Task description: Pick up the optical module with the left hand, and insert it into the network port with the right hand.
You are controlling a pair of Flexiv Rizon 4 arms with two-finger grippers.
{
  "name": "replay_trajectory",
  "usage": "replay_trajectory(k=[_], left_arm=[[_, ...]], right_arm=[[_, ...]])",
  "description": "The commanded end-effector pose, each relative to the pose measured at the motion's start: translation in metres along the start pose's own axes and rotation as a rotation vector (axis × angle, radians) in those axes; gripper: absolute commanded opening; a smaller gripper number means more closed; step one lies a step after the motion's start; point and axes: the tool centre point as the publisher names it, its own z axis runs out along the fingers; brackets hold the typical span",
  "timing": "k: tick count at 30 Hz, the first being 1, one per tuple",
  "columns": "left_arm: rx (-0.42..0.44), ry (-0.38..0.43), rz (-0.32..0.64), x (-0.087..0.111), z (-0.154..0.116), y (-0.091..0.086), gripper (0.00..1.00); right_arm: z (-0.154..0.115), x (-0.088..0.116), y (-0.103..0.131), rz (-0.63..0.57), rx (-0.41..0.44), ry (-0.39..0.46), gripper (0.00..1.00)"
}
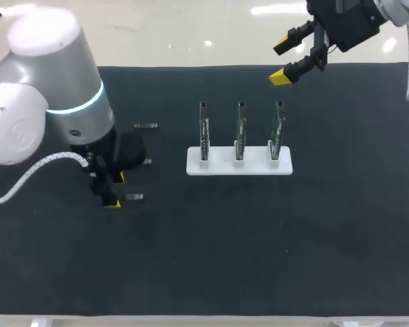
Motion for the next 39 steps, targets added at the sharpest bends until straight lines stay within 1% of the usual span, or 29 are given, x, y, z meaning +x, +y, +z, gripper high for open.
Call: replay_trajectory(k=[1,2,4,6,7,8,9,10,13,19,21,24,27,28,29,33,38,39], left_arm=[[-0.002,0.004,-0.003,-0.003,0.003,0.001,0.91],[-0.002,0.004,-0.005,-0.003,0.004,0.001,0.87],[-0.003,0.005,-0.008,-0.005,0.005,0.000,0.85],[-0.004,0.006,-0.010,-0.007,0.006,-0.001,0.79],[-0.005,0.007,-0.011,-0.007,0.007,-0.001,0.75],[-0.006,0.010,-0.013,-0.008,0.008,-0.001,0.45],[-0.008,0.013,-0.014,-0.009,0.009,-0.002,0.31],[-0.008,0.015,-0.015,-0.009,0.009,-0.002,0.00],[-0.001,0.011,-0.012,-0.006,0.004,-0.002,0.00],[0.011,-0.007,-0.028,0.002,-0.023,0.001,0.00],[-0.002,-0.019,-0.037,0.003,-0.031,0.003,0.00],[-0.003,-0.059,-0.046,0.006,-0.046,0.007,0.00],[-0.006,-0.127,-0.044,0.006,-0.061,0.012,0.00],[-0.007,-0.175,-0.044,0.006,-0.069,0.015,0.00],[-0.007,-0.200,-0.038,0.006,-0.073,0.017,0.00],[0.016,-0.307,-0.002,0.000,-0.096,0.025,0.00],[0.038,-0.436,0.018,-0.009,-0.118,0.036,0.00],[0.048,-0.477,0.027,-0.011,-0.124,0.039,0.00]], right_arm=[[0.000,0.000,0.001,0.001,0.002,0.001,1.00],[0.000,0.000,0.001,0.001,0.002,0.001,1.00],[0.000,0.000,0.001,0.001,0.002,0.001,1.00],[0.000,0.000,0.001,0.001,0.002,0.001,1.00],[0.000,0.000,0.001,0.001,0.002,0.001,1.00],[0.000,0.000,0.001,0.001,0.002,0.001,1.00],[0.000,0.000,0.001,0.001,0.002,0.001,1.00],[0.000,0.000,0.001,0.001,0.002,0.001,1.00],[0.000,0.000,0.001,0.001,0.002,0.001,1.00],[0.000,0.000,0.001,0.001,0.002,0.001,1.00],[0.000,0.000,0.001,0.001,0.002,0.001,1.00],[0.000,0.000,0.001,0.001,0.002,0.001,1.00],[0.000,0.000,0.001,0.001,0.002,0.001,1.00],[0.000,0.000,0.001,0.001,0.002,0.001,1.00],[0.000,0.000,0.001,0.001,0.002,0.001,1.00],[0.000,0.000,0.001,0.001,0.002,0.001,1.00],[0.000,0.000,0.001,0.001,0.002,0.001,1.00],[0.000,0.000,0.001,0.001,0.002,0.001,1.00]])
